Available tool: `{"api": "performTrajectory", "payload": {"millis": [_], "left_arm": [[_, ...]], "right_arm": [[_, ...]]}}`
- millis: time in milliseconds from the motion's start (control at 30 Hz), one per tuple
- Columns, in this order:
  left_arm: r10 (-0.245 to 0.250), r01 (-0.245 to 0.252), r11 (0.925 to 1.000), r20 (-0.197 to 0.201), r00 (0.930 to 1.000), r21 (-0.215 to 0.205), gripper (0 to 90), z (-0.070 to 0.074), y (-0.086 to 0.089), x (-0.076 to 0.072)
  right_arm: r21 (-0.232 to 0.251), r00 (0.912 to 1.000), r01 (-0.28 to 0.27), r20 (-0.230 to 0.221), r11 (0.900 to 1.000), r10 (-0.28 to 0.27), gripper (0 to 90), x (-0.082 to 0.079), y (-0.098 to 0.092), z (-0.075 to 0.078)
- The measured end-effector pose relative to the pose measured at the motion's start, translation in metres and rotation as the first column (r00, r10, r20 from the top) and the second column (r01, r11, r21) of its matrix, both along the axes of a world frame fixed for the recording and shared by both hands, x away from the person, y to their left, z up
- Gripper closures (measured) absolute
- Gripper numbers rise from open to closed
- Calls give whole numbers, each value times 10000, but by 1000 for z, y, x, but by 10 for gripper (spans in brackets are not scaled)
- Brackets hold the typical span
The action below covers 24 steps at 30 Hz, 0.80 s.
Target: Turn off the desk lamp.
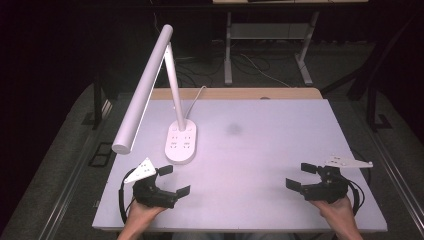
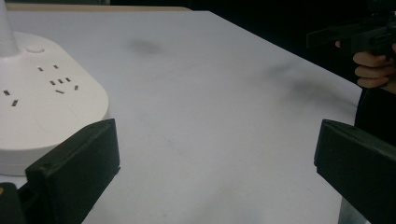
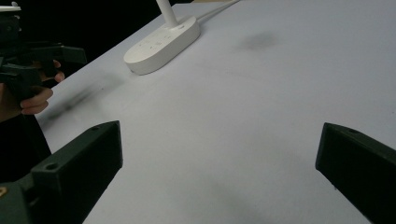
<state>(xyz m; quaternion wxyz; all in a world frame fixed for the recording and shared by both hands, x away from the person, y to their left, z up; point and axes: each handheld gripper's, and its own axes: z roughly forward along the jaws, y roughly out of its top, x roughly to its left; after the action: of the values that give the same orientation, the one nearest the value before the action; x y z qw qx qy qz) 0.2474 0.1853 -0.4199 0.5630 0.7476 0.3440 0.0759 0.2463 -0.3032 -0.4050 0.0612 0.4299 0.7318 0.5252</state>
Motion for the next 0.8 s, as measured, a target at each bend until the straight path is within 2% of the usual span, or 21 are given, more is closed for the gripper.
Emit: {"api": "performTrajectory", "payload": {"millis": [300,533,800], "left_arm": [[-48,48,10000,27,10000,9,0,0,0,0],[-53,53,10000,29,10000,44,0,0,0,0],[-68,68,10000,40,10000,55,0,1,0,-1]], "right_arm": [[-132,9997,-148,-212,9998,145,6,0,2,-1],[-334,9997,-130,-199,9994,124,6,0,3,-2],[-308,9992,-163,-365,9994,151,6,0,2,-2]]}}
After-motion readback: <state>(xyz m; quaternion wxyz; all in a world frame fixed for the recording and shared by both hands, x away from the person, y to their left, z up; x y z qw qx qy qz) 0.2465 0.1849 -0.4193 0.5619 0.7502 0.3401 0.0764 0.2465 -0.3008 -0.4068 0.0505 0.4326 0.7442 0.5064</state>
